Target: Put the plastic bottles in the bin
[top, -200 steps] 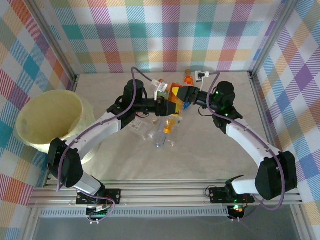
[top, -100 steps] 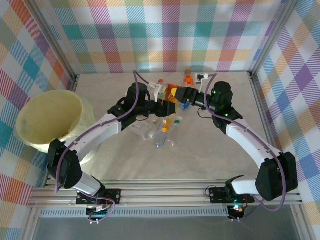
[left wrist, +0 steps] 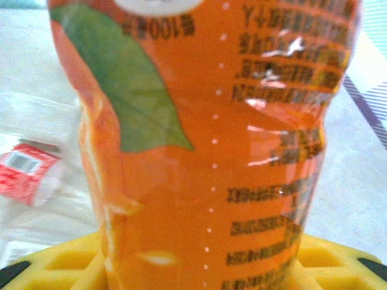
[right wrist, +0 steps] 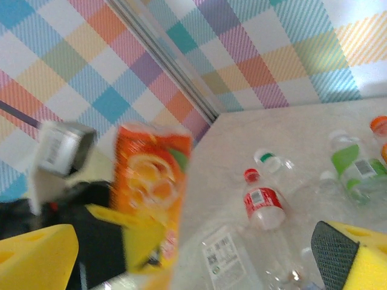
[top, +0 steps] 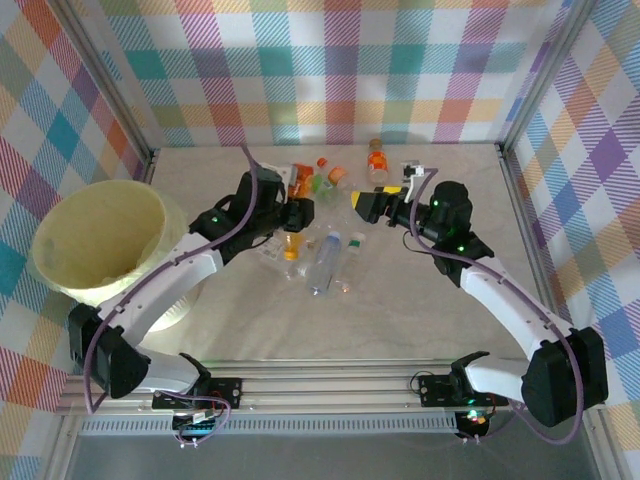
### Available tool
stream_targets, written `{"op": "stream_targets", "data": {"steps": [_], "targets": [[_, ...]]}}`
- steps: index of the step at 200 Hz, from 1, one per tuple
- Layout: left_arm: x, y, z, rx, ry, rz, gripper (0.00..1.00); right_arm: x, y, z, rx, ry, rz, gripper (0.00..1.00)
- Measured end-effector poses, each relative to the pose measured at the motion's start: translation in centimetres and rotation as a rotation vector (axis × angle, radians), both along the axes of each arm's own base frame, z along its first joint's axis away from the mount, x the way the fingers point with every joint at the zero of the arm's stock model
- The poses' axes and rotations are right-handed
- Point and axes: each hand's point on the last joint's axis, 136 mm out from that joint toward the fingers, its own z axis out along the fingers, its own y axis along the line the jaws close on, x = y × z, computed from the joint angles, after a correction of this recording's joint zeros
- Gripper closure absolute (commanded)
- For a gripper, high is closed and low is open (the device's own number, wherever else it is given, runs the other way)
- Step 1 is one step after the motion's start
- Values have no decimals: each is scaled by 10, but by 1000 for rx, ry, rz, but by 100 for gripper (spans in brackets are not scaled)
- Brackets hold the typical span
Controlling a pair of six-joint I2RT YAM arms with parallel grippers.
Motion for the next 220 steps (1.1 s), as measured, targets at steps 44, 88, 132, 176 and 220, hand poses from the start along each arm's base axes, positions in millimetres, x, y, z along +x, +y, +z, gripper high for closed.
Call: {"op": "stream_targets", "data": {"steps": [44,88,132,176,220], "targets": [[-10,49,41,93,-77,155,48,0,-3,-17,-58,-4,-11,0],[-28,104,96,181,-178,318,47,1,-5,-16,-75,-28,-17,0],[-47,177,135,278,-265,571,47,-2,-2,-15,-94,-57,9,0],[-60,239,155,340,-308,782,47,-4,-1,-15,-103,-72,23,0],[-72,292,159,368,-290,958,47,-7,1,-13,-103,-83,45,0]]}}
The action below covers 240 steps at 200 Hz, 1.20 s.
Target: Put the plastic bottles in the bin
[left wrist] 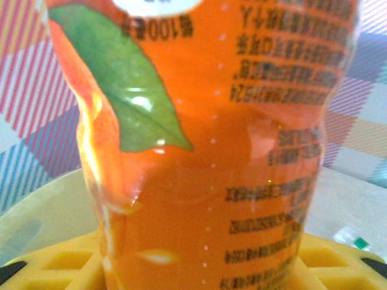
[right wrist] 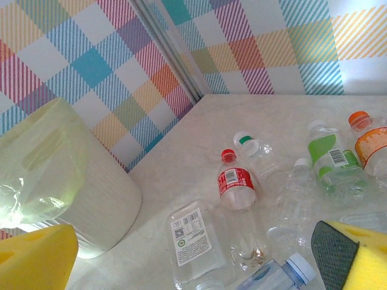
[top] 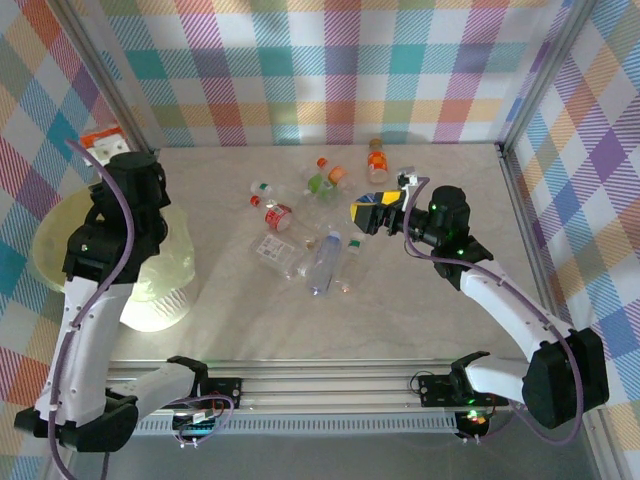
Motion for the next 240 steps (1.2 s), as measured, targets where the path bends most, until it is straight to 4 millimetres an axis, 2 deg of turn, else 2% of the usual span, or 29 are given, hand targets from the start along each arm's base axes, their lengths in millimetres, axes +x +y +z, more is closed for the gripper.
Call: {"op": "stream_targets", "data": {"steps": [23,49,66,85,116,145,171,240], "targets": [[-5,27,-7,-36,12,66,46,-1,0,1,-3,-5,3,0],[-6,43,-17,-90,28,79,46,-1,0,1,-2,-4,4,0],[-4,55,-31,-144,53,81,46,-2,0,0,-4,4,8,0],[-1,66,-55,-216,105,77,46,-1,1,0,-6,15,10,0],[9,56,-98,-296,201,-3,45,1,2,3,-4,29,8,0],[15,45,-119,-334,231,-67,43,4,3,-2,-9,50,7,0],[11,42,-131,-348,243,-72,42,6,4,-7,-14,63,8,0],[16,38,-141,-375,232,-89,37,2,6,-14,-25,93,29,0]]}}
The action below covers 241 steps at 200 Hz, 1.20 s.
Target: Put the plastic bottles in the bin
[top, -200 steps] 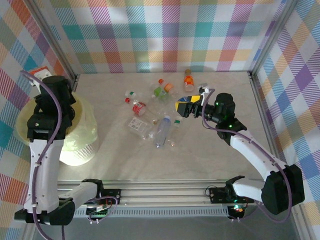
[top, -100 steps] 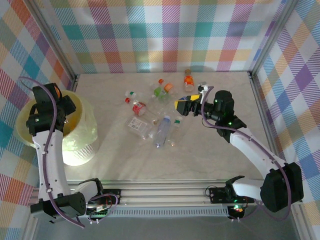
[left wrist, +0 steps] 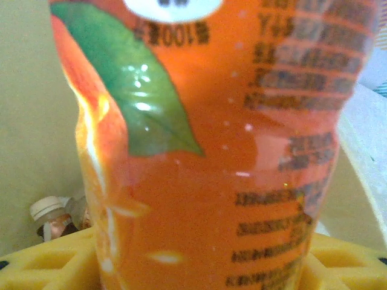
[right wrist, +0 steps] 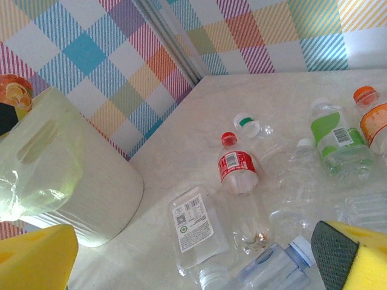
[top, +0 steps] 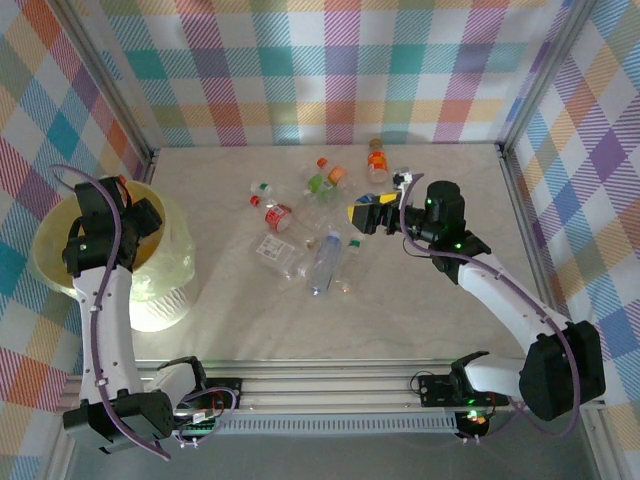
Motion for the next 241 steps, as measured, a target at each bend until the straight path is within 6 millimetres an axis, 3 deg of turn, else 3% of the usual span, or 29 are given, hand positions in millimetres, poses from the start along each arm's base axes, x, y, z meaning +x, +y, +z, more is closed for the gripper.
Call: {"op": "stream_targets", "data": {"steps": [89,136,205,241], "targets": [[6,-14,-7,-71,-1,-62,30,-3,5,-14,-10,51,35,0],[5,-14,-5,-79,-4,-55,21,0,3,-15,-13,58,13,0],[1,-13,24,-74,-56,-29,14,11,-1,-31,-29,113,-44,0],[-5,-22,40,-109,-95,-44,10,20,-6,-43,-30,166,-108,0]]}}
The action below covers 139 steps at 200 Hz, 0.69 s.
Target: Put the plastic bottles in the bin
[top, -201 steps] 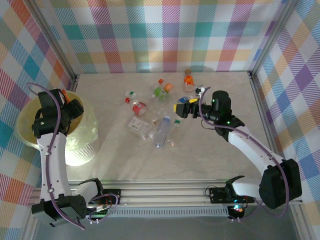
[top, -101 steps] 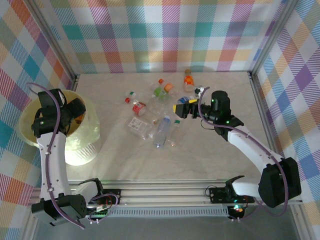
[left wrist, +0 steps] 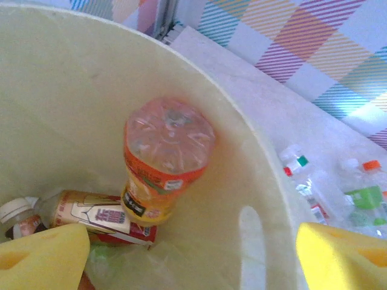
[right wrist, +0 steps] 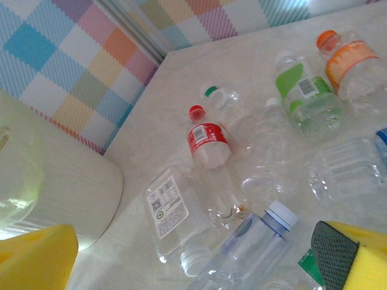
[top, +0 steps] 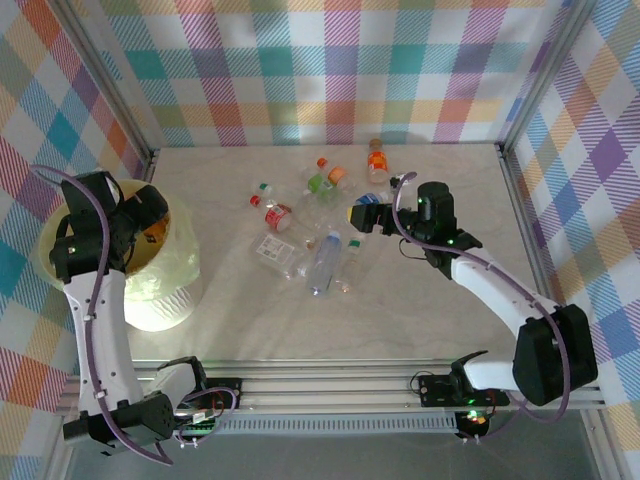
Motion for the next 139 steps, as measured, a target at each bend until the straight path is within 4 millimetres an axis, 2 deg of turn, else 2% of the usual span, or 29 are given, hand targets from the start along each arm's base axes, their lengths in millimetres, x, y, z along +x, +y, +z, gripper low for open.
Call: {"op": "stream_targets", "data": {"steps": [25,69,108,139], "targets": [[-2,-13,15,-48,-57,-41,8,5,-9,-18,10,80,-88,0],[-1,-51,35,-183,-159,-185,1,1,-27,-83,-21,368,-255,0],[2,-96,59,-278,-253,-367,0,-25,-26,-124,-73,546,-281,0],[5,-132,58,-336,-261,-500,0,-48,-11,-140,-136,605,-239,0]]}}
